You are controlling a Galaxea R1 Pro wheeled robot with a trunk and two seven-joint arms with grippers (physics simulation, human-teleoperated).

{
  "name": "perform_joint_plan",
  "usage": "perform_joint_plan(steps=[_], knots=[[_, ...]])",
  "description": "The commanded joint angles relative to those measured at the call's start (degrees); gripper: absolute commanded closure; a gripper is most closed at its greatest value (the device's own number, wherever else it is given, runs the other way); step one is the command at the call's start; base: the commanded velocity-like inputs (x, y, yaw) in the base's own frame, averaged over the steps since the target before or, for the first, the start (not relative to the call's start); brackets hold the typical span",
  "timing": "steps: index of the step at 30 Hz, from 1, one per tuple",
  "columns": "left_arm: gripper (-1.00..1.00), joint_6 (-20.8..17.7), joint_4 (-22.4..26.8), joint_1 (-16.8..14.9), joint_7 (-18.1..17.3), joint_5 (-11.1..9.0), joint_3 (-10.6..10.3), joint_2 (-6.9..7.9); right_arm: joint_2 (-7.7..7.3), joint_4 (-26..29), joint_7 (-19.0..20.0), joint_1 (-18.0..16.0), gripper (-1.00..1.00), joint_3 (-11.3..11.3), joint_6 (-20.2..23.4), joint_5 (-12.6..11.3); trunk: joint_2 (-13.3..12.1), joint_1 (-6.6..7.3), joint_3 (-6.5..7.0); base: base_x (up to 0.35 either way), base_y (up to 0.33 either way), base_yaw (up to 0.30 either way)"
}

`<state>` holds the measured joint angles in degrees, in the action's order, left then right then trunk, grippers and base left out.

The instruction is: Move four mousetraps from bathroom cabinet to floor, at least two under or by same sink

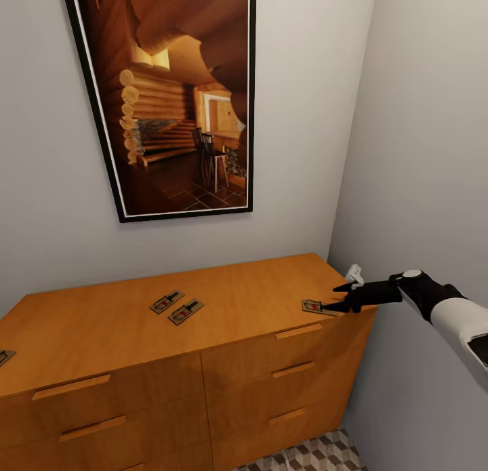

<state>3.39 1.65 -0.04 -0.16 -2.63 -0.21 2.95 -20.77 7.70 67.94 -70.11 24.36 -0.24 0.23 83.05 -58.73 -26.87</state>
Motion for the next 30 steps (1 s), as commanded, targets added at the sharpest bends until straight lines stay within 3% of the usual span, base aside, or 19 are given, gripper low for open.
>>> perform_joint_plan(steps=[1, 30], knots=[[-1.00, 0.1, 0.0, 0.0, 0.0, -0.3, 0.0, 0.01, 0.01, 0.0, -0.1, 0.0, -1.00, 0.1, 0.0, 0.0, 0.0, 0.00, -0.06, 0.000, 0.000, 0.000], [-1.00, 0.1, 0.0, 0.0, 0.0, -0.2, -0.1, -0.04, 1.92, -1.7, -2.6, 0.0, -1.00, 0.1, 0.0, 0.2, 0.0, 0.00, -0.06, 0.000, 0.000, 0.000]])
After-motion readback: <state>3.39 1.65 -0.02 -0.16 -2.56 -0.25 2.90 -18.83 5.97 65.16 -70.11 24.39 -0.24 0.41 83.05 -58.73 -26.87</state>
